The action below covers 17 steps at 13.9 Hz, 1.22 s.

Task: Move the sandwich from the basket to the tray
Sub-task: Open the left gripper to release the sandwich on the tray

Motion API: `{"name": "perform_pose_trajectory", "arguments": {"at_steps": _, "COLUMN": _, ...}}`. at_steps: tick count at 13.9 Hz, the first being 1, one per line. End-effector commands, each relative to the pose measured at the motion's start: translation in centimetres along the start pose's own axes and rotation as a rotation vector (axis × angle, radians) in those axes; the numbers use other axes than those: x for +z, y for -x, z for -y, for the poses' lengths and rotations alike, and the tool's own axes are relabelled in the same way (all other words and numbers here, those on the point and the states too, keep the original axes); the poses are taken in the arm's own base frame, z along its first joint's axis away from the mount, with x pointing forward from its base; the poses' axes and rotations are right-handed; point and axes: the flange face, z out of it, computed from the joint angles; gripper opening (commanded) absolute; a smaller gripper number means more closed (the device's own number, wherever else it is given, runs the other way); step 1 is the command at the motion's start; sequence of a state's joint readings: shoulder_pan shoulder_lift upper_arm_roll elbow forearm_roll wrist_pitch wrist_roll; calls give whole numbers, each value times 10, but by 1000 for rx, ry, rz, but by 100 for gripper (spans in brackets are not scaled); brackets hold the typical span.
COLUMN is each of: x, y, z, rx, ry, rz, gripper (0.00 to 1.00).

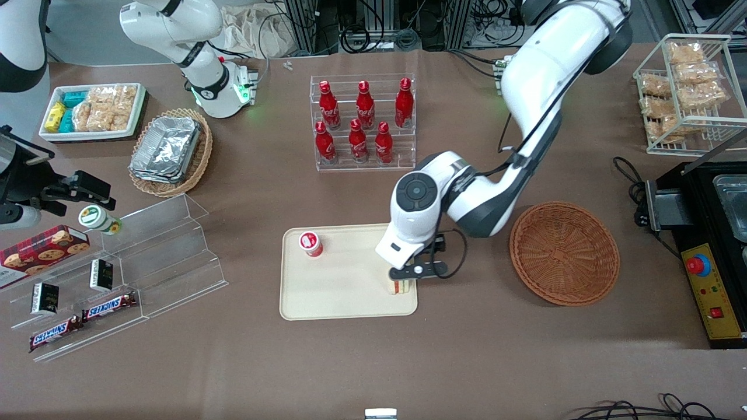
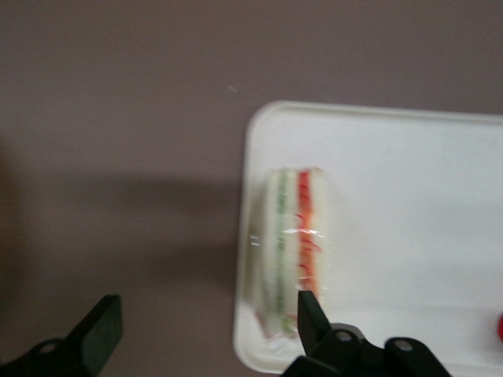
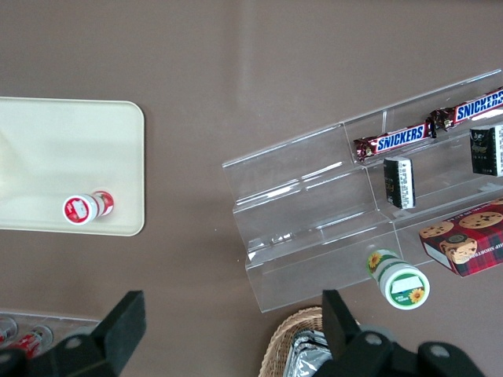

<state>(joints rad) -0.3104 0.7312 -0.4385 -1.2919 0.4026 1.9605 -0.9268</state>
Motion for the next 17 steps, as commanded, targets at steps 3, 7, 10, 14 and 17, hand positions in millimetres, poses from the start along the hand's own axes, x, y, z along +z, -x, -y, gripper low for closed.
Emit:
{"name": "perform_pose_trajectory", "arguments": {"at_steps": 3, "x": -81, "y": -4, "z": 94, "rx": -102, "ry": -3, "rz": 33, "gripper": 100}}
{"name": "perform_pose_trajectory", "arguments": {"at_steps": 7, "x": -133, "y": -13, "z": 188, "rx": -103, "ry": 77, "rz": 74, "gripper": 100}}
{"name": "perform_pose_trajectory", "arguments": {"at_steps": 10, "x": -154, "y": -25, "z": 264, "rx": -51, "ry": 104, "rz": 144, "gripper": 100}}
{"name": "perform_pose_trajectory", "arguments": {"at_steps": 14, "x": -177, "y": -25, "z": 323, "rx": -101, "ry": 76, "rz": 175, "gripper": 100}}
{"name": "perform_pose_trajectory", "arguments": {"at_steps": 17, "x": -180, "y": -26, "z": 345, "rx": -68, "ry": 97, "rz": 190, "gripper": 100}}
